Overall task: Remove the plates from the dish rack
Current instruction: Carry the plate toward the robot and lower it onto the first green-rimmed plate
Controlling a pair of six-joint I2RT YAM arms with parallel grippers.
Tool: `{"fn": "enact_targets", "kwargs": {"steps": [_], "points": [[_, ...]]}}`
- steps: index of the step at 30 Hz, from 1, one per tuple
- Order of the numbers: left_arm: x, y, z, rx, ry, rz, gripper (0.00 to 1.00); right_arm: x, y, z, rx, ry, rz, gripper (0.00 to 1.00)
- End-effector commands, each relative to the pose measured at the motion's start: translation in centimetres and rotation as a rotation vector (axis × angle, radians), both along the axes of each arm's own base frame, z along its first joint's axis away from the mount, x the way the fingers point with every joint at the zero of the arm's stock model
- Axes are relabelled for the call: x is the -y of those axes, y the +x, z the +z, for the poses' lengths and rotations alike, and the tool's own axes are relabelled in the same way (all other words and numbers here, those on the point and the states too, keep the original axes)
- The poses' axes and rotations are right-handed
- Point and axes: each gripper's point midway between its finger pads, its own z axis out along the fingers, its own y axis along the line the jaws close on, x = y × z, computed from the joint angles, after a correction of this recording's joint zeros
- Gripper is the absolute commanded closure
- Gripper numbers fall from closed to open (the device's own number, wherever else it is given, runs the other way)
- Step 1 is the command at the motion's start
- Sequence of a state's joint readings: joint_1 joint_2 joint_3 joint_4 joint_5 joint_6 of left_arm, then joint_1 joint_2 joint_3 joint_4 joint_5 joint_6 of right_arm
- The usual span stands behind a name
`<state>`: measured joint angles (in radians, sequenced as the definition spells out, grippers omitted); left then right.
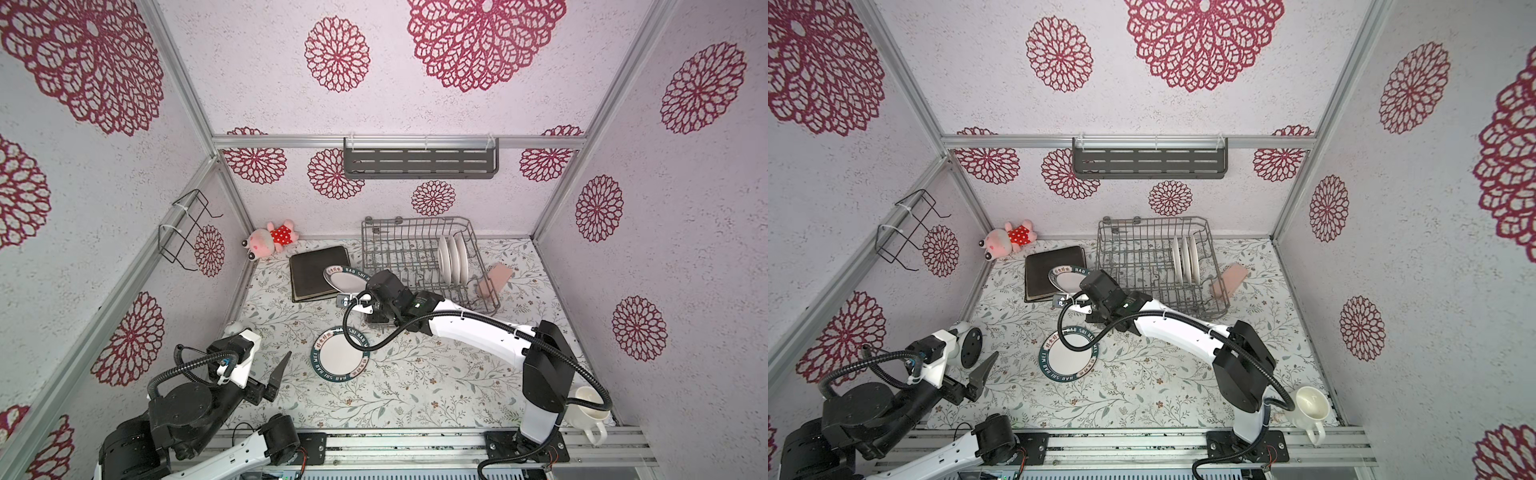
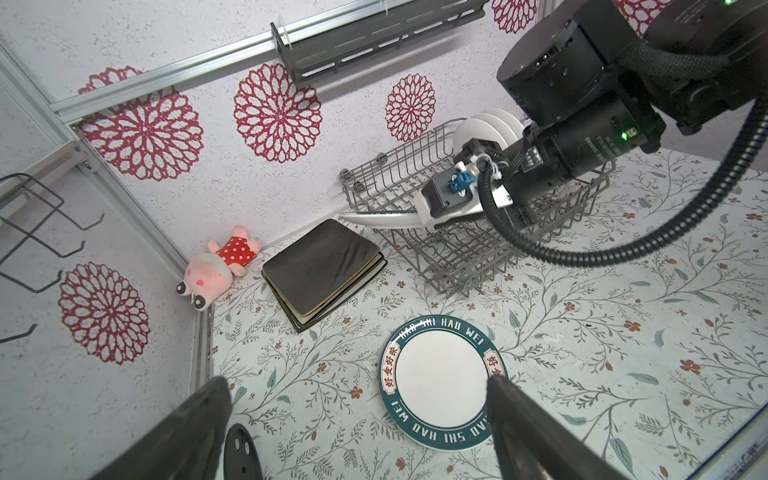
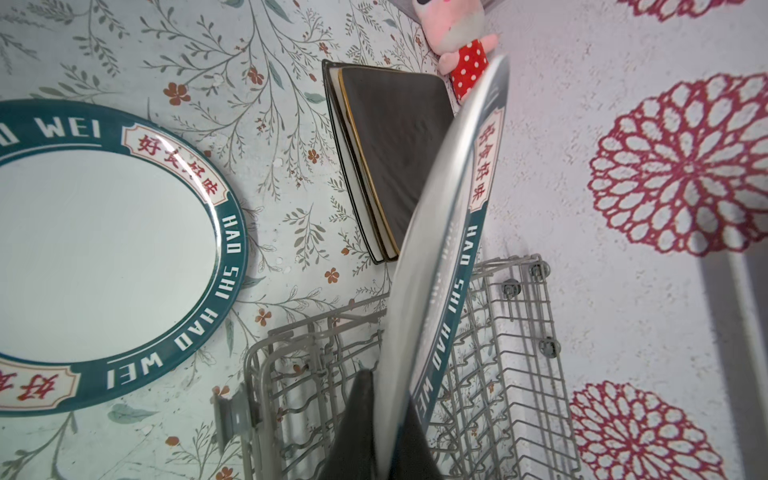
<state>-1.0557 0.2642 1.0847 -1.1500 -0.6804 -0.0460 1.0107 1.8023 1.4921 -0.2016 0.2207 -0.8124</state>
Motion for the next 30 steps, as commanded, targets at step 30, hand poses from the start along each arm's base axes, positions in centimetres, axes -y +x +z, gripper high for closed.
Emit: {"fn": "enact_targets", "kwargs": {"steps": [30], "points": [[-0.4, -0.7, -0.2, 0.011, -0.038, -0.034, 0.03, -2.9, -6.5, 0.0, 0.626, -0.001, 0.153, 1.0]]}}
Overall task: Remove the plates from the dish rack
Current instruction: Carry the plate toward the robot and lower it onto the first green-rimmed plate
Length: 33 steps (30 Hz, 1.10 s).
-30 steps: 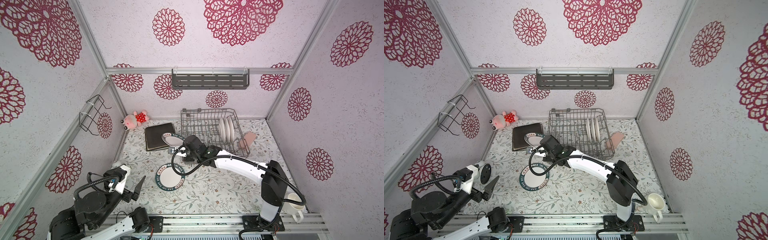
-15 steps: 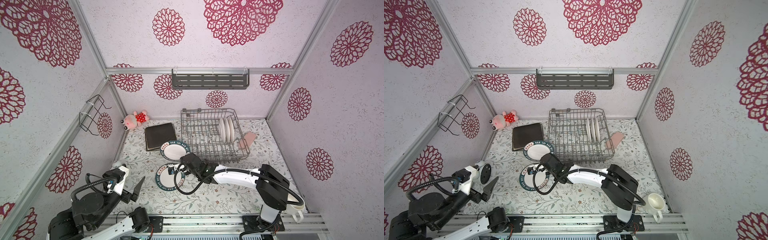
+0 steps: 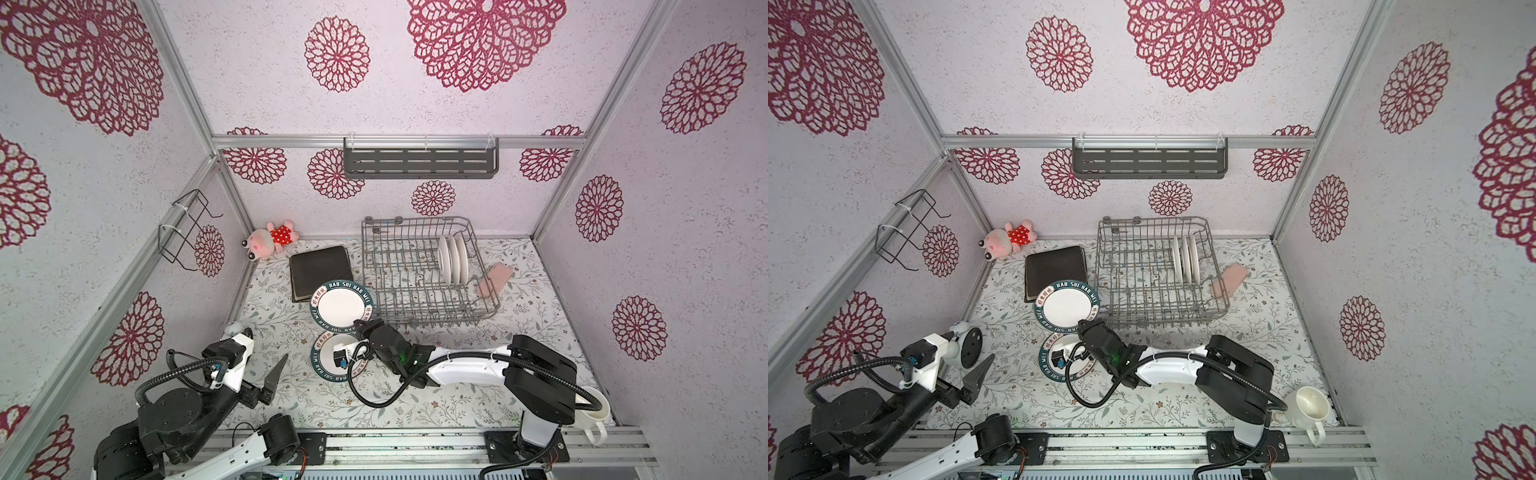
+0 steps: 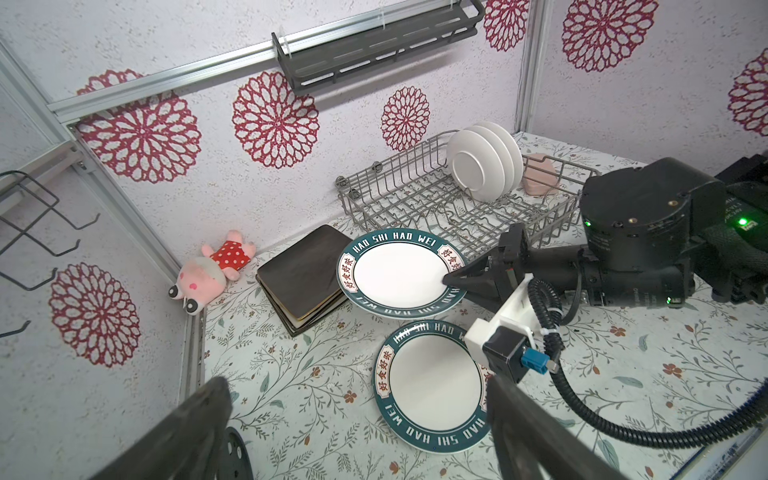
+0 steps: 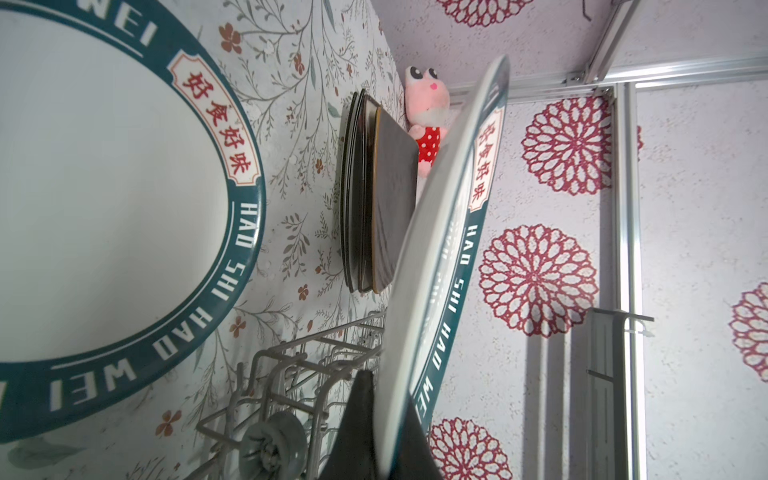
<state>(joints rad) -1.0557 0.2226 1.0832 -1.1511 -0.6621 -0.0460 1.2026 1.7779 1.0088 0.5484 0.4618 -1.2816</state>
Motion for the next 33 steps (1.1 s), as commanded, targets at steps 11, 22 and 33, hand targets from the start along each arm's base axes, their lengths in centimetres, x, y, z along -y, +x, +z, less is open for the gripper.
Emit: {"fn": "enact_targets", "kwargs": {"steps": [11, 22, 33], "points": [[0.1, -0.3, -0.3, -0.001, -0.004, -0.025, 0.03, -1.8, -3.1, 2.1, 0.188, 0.09, 0.084, 1.0], [0.4, -0.3, -0.3, -0.005, -0.001, -0.036, 0.03, -1.1, -4.3, -0.3, 0.181, 0.04, 0.084, 1.0], [0.3, -0.6, -0.3, 0.0, -0.017, -0.049, 0.03, -1.7, -6.2, -2.8, 0.169, -0.006, 0.113, 1.0]]}}
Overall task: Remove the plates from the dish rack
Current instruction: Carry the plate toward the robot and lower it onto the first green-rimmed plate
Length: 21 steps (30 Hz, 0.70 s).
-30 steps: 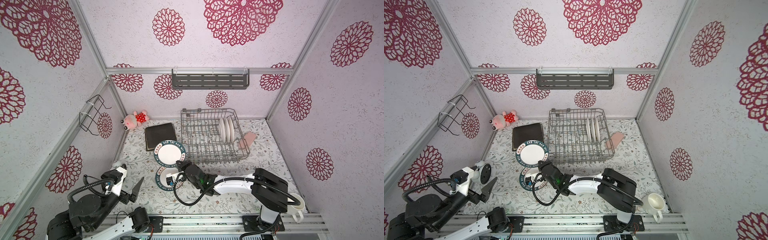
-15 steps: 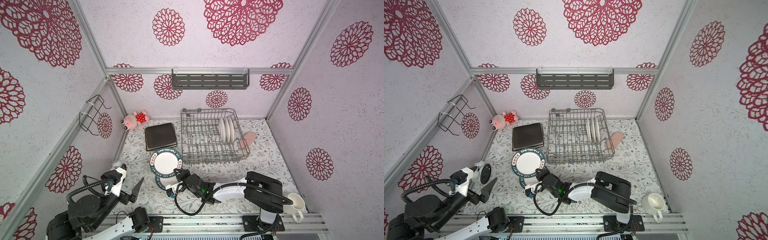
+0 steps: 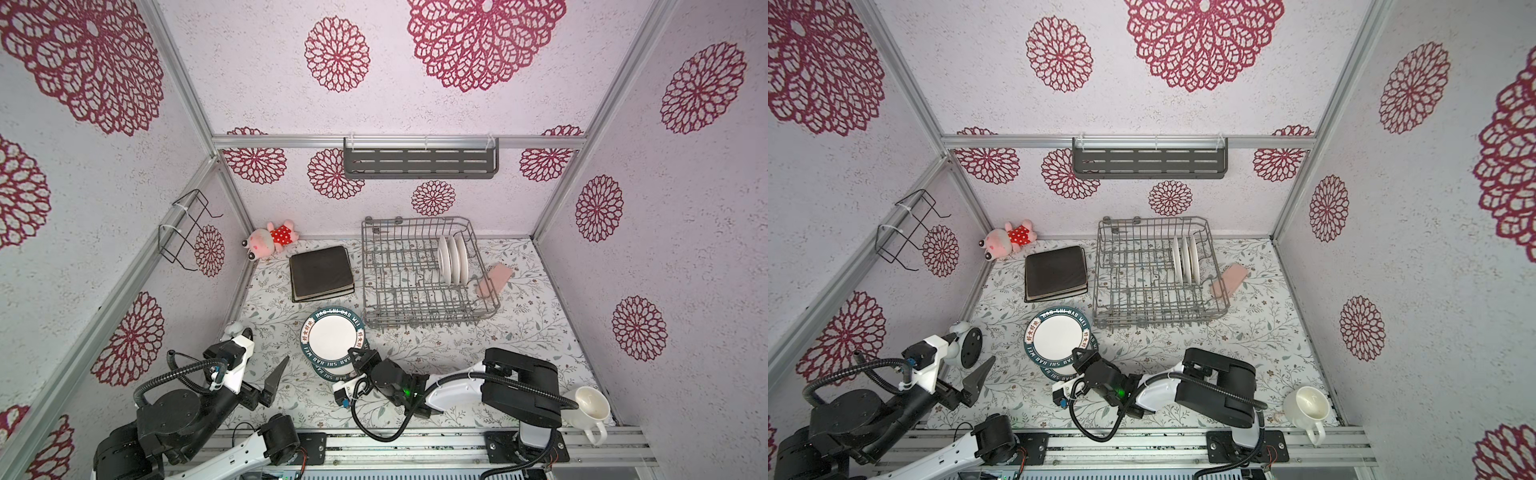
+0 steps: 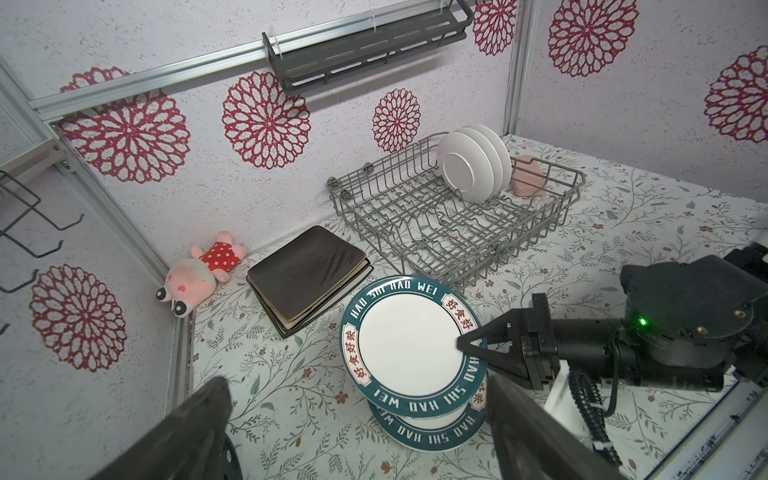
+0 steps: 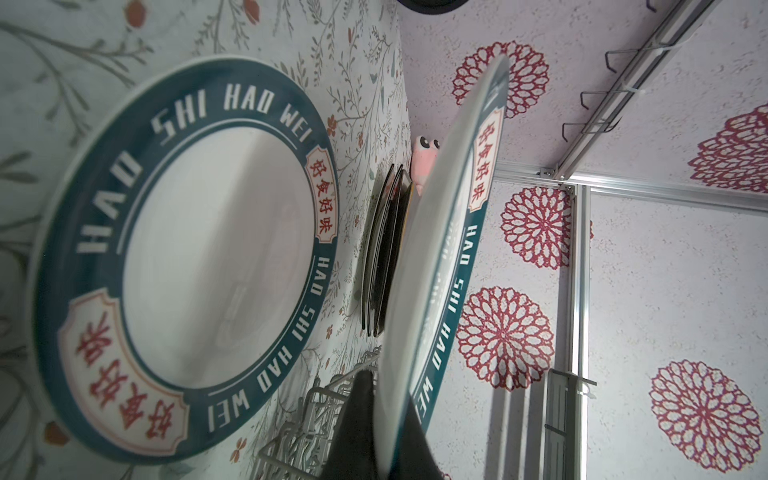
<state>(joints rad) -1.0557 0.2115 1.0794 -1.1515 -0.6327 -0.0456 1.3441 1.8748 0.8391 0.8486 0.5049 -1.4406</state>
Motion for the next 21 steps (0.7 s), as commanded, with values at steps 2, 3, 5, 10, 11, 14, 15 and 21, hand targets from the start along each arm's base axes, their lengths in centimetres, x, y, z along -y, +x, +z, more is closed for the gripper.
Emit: {"fn": "enact_targets", "kwargs": {"steps": [2, 3, 5, 10, 11, 14, 15, 21], "points": [[0.0, -0.4, -0.1, 0.005, -0.012, -0.026, 0.03, -0.3, 0.0, 1.8, 0.036, 0.066, -0.031, 1.0], [-0.1, -0.4, -0.1, 0.006, -0.012, -0.027, 0.03, -0.2, 0.0, 1.6, 0.036, 0.062, -0.033, 1.0], [0.0, -0.4, -0.1, 0.005, -0.011, -0.031, 0.03, -0.1, 0.0, 1.4, 0.035, 0.052, -0.04, 1.0], [-0.1, -0.5, -0.3, 0.005, -0.008, -0.031, 0.03, 0.0, -0.3, 0.8, 0.031, 0.035, -0.048, 1.0], [-0.1, -0.5, -0.3, 0.006, -0.01, -0.032, 0.03, 0.0, -0.4, 0.6, 0.026, 0.029, -0.053, 1.0], [-0.2, -0.6, -0.1, 0.006, -0.015, -0.034, 0.03, 0.1, -1.0, 0.0, -0.004, 0.013, -0.048, 1.0], [-0.2, -0.6, -0.1, 0.006, -0.016, -0.036, 0.03, 0.2, -1.2, -0.1, -0.01, 0.009, -0.046, 1.0], [-0.3, -0.7, -0.2, 0.008, -0.021, -0.039, 0.03, 0.4, -1.4, -0.8, -0.015, -0.004, -0.055, 1.0]]}}
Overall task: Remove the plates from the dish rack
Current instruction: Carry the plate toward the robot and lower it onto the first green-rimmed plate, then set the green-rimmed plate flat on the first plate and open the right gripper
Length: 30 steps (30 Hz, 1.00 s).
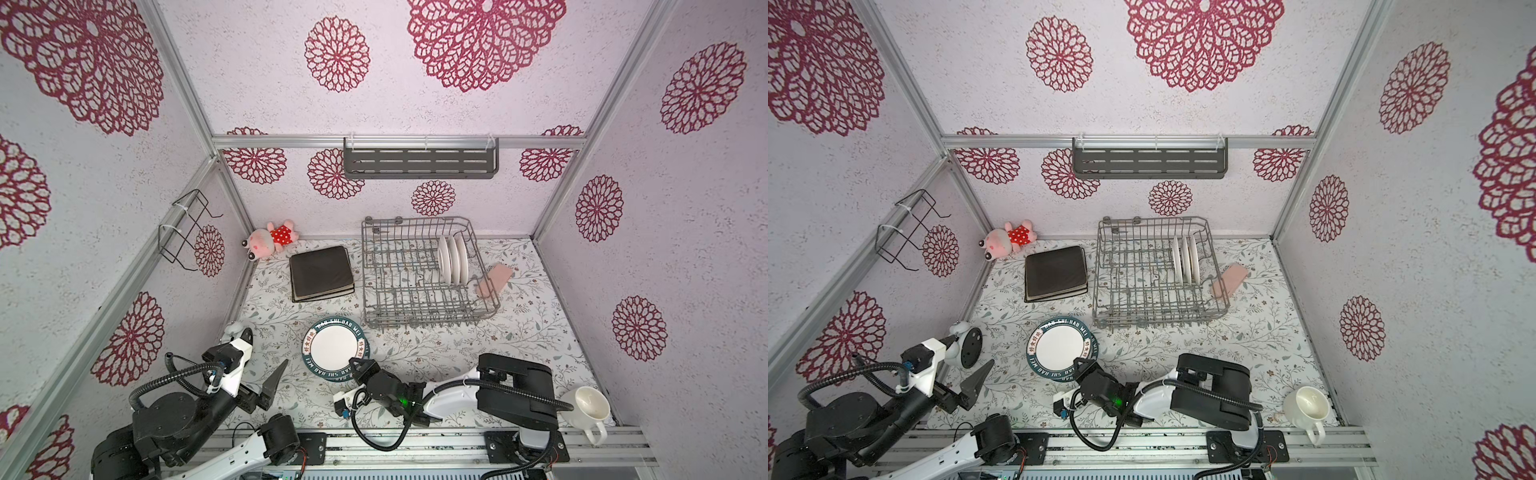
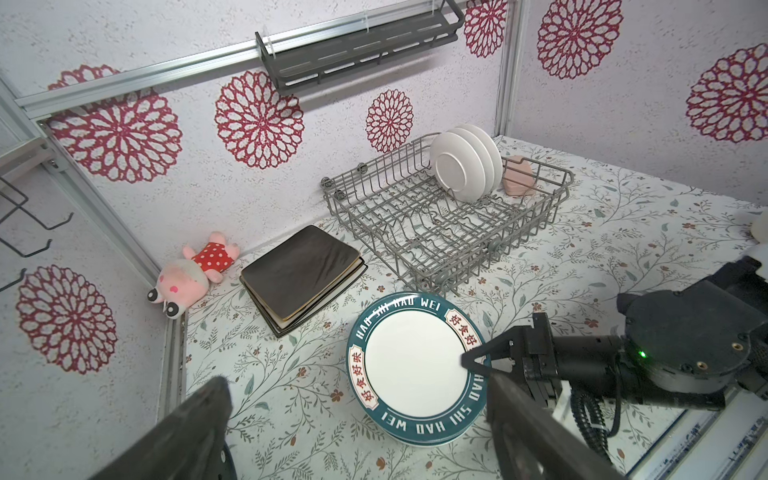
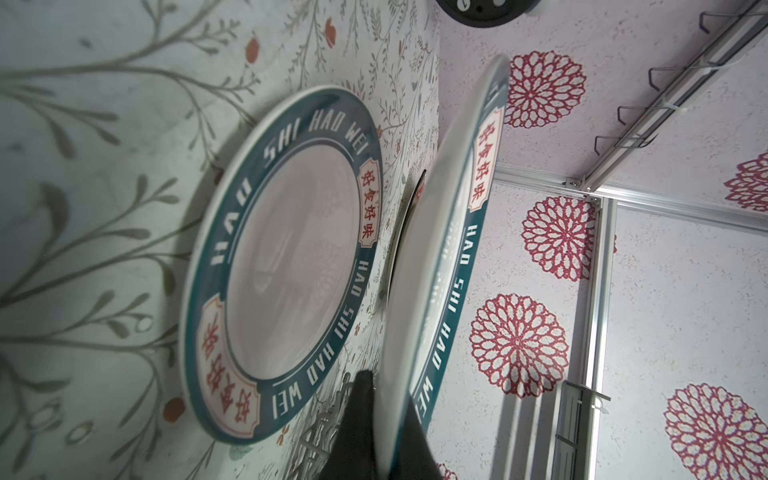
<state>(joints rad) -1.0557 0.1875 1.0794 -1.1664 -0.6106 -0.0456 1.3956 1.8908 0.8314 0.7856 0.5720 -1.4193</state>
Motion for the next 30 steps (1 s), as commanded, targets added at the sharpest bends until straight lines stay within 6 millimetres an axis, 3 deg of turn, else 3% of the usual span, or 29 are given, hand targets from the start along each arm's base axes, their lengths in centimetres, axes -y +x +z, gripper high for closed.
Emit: {"fn": "enact_targets", "kwargs": {"steps": [1, 17, 30], "points": [[-0.1, -0.3, 0.0, 0.009, -0.011, -0.018, 0.03, -0.1, 0.3, 1.2, -0.002, 0.066, -0.04, 1.0], [-0.3, -0.4, 0.0, 0.014, -0.019, -0.019, 0.03, 0.1, 0.0, -0.2, -0.033, 0.039, -0.048, 0.99], [-0.6, -0.5, 0.0, 0.017, -0.021, -0.017, 0.03, 0.2, -0.4, -1.2, -0.052, 0.023, -0.053, 0.87]]}}
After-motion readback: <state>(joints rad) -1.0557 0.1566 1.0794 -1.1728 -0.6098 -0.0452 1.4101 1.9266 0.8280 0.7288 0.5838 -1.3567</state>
